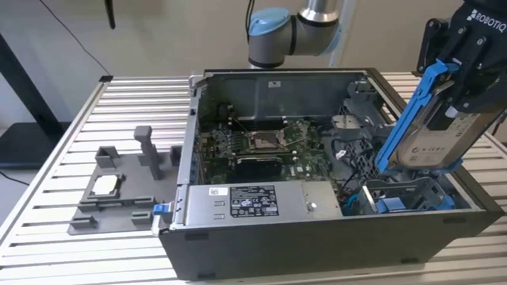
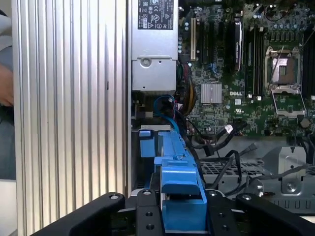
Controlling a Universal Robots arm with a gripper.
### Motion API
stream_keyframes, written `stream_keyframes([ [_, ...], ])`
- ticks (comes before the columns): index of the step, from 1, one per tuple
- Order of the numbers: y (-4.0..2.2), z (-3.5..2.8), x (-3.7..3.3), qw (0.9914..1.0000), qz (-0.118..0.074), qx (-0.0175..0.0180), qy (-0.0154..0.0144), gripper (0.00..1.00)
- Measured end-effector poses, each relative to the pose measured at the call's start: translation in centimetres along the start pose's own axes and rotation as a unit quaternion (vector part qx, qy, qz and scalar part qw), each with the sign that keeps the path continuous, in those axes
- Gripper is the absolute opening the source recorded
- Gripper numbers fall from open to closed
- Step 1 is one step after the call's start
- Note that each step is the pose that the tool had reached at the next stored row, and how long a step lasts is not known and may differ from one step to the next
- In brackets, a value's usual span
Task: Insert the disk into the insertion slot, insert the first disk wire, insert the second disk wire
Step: 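Insert the disk into the insertion slot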
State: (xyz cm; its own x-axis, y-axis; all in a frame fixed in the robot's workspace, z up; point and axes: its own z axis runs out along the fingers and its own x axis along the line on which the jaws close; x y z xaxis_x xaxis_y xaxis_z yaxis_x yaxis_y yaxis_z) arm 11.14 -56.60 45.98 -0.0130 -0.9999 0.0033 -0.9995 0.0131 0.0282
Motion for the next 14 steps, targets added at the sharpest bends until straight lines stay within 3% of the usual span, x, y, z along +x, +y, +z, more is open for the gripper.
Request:
stream_keyframes([
  [14, -0.05, 1.63, 0.0, 1.0, 0.0, 0.0, -0.0001, 0.33],
])
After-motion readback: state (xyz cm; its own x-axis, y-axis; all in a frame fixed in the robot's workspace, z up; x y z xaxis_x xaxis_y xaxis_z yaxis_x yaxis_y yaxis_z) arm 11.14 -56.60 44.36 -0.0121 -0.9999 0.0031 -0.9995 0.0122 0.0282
